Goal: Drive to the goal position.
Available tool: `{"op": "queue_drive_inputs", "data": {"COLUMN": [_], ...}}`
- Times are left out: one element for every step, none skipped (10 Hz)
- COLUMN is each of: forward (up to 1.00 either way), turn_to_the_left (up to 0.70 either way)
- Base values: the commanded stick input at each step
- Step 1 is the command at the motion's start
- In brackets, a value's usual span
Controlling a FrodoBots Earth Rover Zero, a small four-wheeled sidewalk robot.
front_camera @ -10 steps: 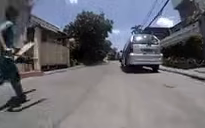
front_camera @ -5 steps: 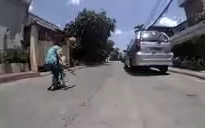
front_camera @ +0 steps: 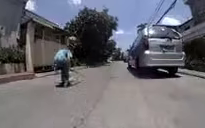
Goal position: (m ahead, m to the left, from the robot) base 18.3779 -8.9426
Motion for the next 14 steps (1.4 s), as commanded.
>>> {"op": "queue_drive_inputs", "data": {"forward": [0.00,0.42,1.00,1.00,1.00,1.00,1.00,1.00,1.00,1.00,1.00,1.00,1.00,1.00], "turn_to_the_left": [0.00,0.02,0.05,0.05,0.05,0.05,0.05,0.05,0.05,0.05,0.05,0.05,0.05,0.05]}}
